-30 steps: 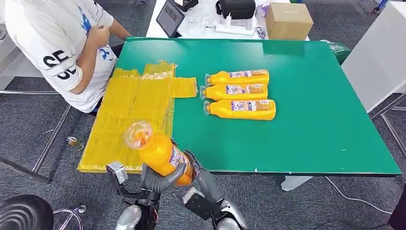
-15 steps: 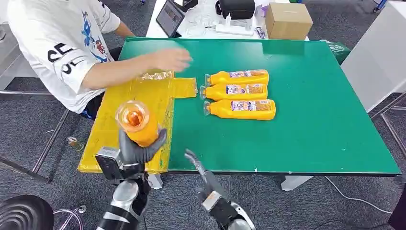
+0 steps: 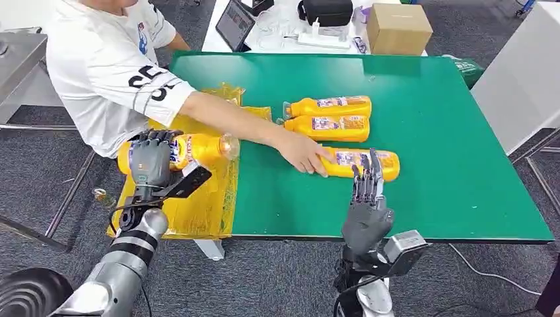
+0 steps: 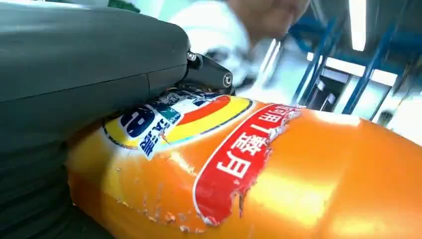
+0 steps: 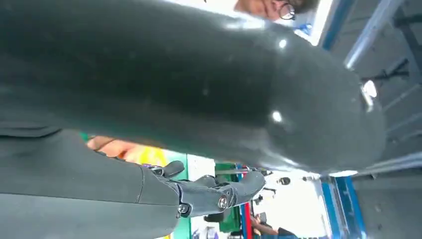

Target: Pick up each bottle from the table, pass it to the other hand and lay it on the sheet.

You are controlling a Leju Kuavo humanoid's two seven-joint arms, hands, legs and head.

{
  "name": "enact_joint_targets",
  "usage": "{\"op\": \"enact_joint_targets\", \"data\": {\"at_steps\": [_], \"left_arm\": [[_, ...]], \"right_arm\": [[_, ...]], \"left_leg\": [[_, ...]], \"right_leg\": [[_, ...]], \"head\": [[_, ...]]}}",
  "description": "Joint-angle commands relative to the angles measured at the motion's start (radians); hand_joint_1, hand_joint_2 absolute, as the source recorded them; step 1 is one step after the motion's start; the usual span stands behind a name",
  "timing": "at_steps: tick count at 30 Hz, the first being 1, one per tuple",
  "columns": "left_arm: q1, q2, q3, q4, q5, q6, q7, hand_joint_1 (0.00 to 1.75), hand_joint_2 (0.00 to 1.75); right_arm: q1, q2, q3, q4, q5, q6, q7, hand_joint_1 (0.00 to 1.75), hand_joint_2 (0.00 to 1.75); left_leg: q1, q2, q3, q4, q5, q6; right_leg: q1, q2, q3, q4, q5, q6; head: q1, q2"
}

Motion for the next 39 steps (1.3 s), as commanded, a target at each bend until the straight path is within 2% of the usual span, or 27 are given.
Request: {"op": "enact_joint_targets", "data": {"at_steps": [1, 9, 12, 20, 21, 22, 23, 24, 25, 28, 30, 35, 36, 39], "left_arm": [[-0.084, 0.068, -0.051, 0.296, -0.085, -0.077, 0.038, 1.75, 1.75], [-0.080, 0.074, -0.063, 0.300, -0.099, -0.078, 0.042, 1.75, 1.75], [-0.074, 0.086, -0.087, 0.309, -0.122, -0.111, 0.053, 1.75, 1.75], [-0.055, 0.084, -0.060, 0.319, -0.045, -0.201, -0.021, 1.75, 1.75], [-0.053, 0.082, -0.059, 0.320, -0.037, -0.220, -0.022, 0.00, 1.75], [-0.049, 0.081, -0.064, 0.319, -0.034, -0.240, -0.022, 0.00, 1.75], [-0.047, 0.080, -0.063, 0.321, -0.023, -0.265, -0.025, 0.00, 0.00], [-0.045, 0.077, -0.058, 0.322, -0.014, -0.277, -0.027, 0.00, 0.00], [-0.042, 0.077, -0.058, 0.321, -0.012, -0.276, -0.029, 0.00, 0.00], [-0.040, 0.076, -0.054, 0.319, -0.002, -0.287, -0.036, 0.00, 0.00], [-0.033, 0.076, -0.047, 0.313, 0.028, -0.330, -0.053, 0.00, 0.00], [-0.003, 0.081, -0.036, 0.289, 0.134, -0.473, -0.102, 0.00, 0.00], [0.001, 0.082, -0.037, 0.286, 0.147, -0.487, -0.105, 0.00, 0.00], [0.008, 0.083, -0.033, 0.275, 0.177, -0.497, -0.112, 0.00, 0.00]], "right_arm": [[-0.025, 0.015, -0.072, 0.027, -0.019, 0.026, 0.002, 0.00, 0.00], [-0.027, 0.016, -0.072, 0.034, -0.020, 0.029, 0.002, 0.00, 0.00], [-0.045, 0.001, -0.056, 0.108, -0.016, 0.036, 0.006, 0.00, 0.00], [-0.078, 0.001, -0.046, 0.184, -0.019, 0.036, 0.023, 0.00, 0.00], [-0.081, 0.001, -0.047, 0.191, -0.020, 0.036, 0.025, 0.00, 0.00], [-0.085, 0.003, -0.047, 0.200, -0.022, 0.036, 0.031, 0.00, 0.00], [-0.088, 0.006, -0.052, 0.205, -0.028, 0.035, 0.036, 0.00, 0.00], [-0.089, 0.007, -0.053, 0.207, -0.029, 0.035, 0.037, 0.00, 0.00], [-0.089, 0.007, -0.054, 0.208, -0.029, 0.035, 0.037, 0.00, 0.00], [-0.089, 0.008, -0.056, 0.210, -0.031, 0.033, 0.040, 0.00, 0.00], [-0.095, 0.011, -0.065, 0.222, -0.039, 0.028, 0.051, 0.00, 0.00], [-0.114, 0.017, -0.085, 0.261, -0.053, 0.021, 0.065, 0.00, 0.00], [-0.116, 0.019, -0.088, 0.265, -0.056, 0.020, 0.067, 0.00, 0.00], [-0.119, 0.021, -0.093, 0.274, -0.059, 0.017, 0.069, 0.00, 0.00]], "left_leg": [[0.000, 0.002, 0.005, -0.001, -0.002, 0.001], [0.001, 0.002, 0.005, 0.000, -0.002, 0.001], [0.001, 0.002, 0.006, 0.000, -0.003, 0.002], [0.000, 0.003, 0.005, -0.001, -0.002, 0.001], [0.001, 0.003, 0.007, -0.001, -0.002, 0.001], [0.001, 0.003, 0.008, -0.002, -0.003, 0.002], [0.000, 0.002, 0.004, -0.001, -0.001, 0.001], [0.001, 0.004, 0.011, -0.002, -0.003, 0.002], [0.000, 0.002, 0.004, -0.001, -0.001, 0.001], [0.001, 0.003, 0.008, -0.002, -0.002, 0.002], [0.000, 0.002, 0.005, -0.001, -0.001, 0.001], [0.001, 0.003, 0.011, -0.003, -0.002, 0.002], [0.000, -0.001, 0.007, -0.002, -0.001, 0.001], [0.000, -0.002, 0.012, -0.003, -0.001, 0.002]], "right_leg": [[0.001, 0.001, 0.005, -0.001, -0.001, -0.003], [0.002, 0.000, 0.006, -0.001, -0.001, -0.004], [0.002, 0.000, 0.006, -0.001, -0.002, -0.004], [0.001, 0.001, 0.005, -0.002, 0.000, -0.003], [0.002, 0.001, 0.007, -0.002, -0.001, -0.003], [0.002, 0.001, 0.008, -0.003, -0.001, -0.004], [0.001, 0.001, 0.005, -0.002, 0.000, -0.002], [0.003, 0.001, 0.011, -0.004, -0.001, -0.005], [0.001, 0.001, 0.004, -0.001, 0.000, -0.002], [0.002, 0.001, 0.008, -0.003, -0.001, -0.004], [0.001, 0.001, 0.005, -0.002, 0.000, -0.002], [0.002, 0.001, 0.012, -0.004, 0.000, -0.005], [0.000, -0.002, 0.009, -0.002, 0.000, -0.002], [0.001, -0.003, 0.014, -0.003, 0.000, -0.004]], "head": [[0.000, 0.000], [0.000, 0.000], [0.000, 0.000], [0.000, 0.000], [0.000, 0.000], [0.000, 0.000], [0.000, 0.000], [0.000, 0.000], [0.000, 0.000], [0.000, 0.000], [0.000, 0.000], [0.000, 0.000], [0.000, 0.000], [0.000, 0.000]]}}
